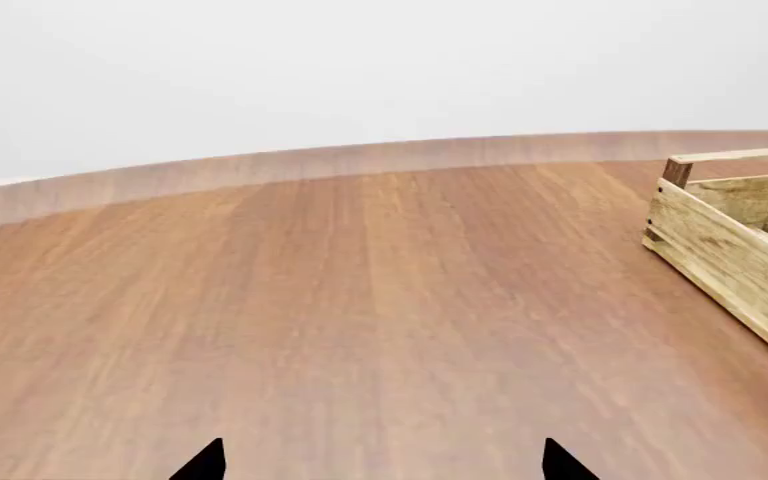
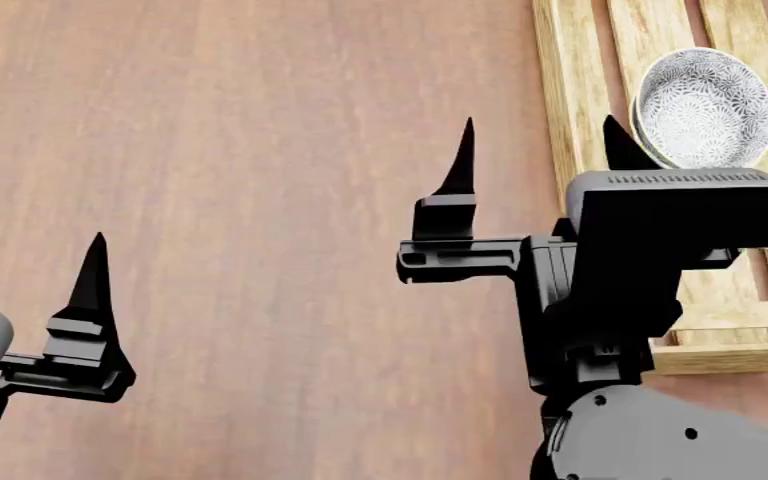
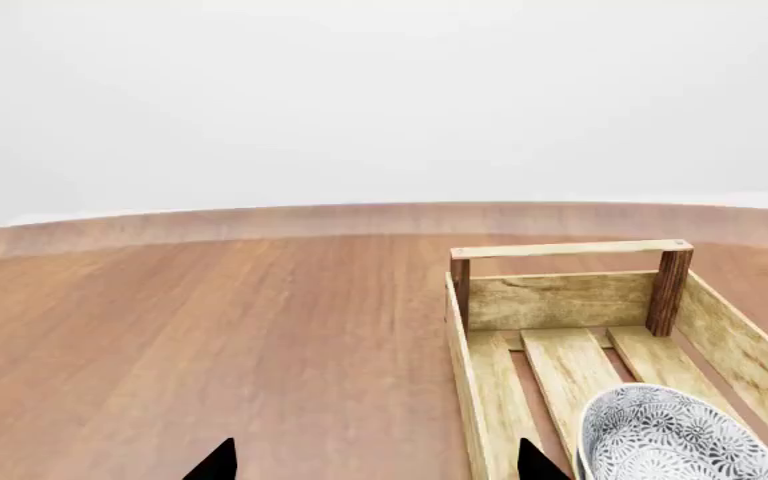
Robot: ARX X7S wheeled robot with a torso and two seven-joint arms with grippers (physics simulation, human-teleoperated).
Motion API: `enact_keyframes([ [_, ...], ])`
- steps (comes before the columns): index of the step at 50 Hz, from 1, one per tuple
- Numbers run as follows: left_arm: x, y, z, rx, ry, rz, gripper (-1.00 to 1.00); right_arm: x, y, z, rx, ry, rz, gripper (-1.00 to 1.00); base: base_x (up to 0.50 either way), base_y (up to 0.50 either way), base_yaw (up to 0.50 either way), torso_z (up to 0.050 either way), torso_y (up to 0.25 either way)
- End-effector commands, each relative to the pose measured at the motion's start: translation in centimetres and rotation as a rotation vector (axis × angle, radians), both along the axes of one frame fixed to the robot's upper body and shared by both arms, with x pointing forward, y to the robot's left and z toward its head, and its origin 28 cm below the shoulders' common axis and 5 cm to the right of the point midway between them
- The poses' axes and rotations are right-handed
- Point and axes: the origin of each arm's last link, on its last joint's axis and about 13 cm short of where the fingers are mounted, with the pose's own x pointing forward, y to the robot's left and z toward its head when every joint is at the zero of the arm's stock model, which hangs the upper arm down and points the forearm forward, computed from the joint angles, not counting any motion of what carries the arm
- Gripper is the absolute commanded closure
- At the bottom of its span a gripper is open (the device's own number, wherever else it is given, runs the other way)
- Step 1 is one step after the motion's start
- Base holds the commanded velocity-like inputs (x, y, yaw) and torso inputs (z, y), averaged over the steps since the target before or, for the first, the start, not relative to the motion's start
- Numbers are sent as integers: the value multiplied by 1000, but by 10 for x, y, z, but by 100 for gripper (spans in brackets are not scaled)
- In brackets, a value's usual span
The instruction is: Stack the right bowl on the left bowl and place them in the tray.
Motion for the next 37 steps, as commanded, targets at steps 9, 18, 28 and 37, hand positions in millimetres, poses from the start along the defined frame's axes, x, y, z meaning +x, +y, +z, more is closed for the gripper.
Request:
enact_keyframes([
  [9, -1, 1, 1, -4, -10, 5, -100, -31, 9, -22, -17, -10, 82, -100, 0, 0, 0, 0, 0],
  [18, -1, 0, -1, -1, -9, 7, -100, -32, 7, -30, -17, -1, 76, -100, 0, 0, 0, 0, 0],
  [28, -1, -1, -1, 3, -11, 5, -100, -34, 7, -35, -28, 0, 69, -100, 0, 0, 0, 0, 0],
  [37, 0, -1, -1, 4, -14, 8, -100, -35, 8, -36, -25, 7, 76, -100, 0, 0, 0, 0, 0],
])
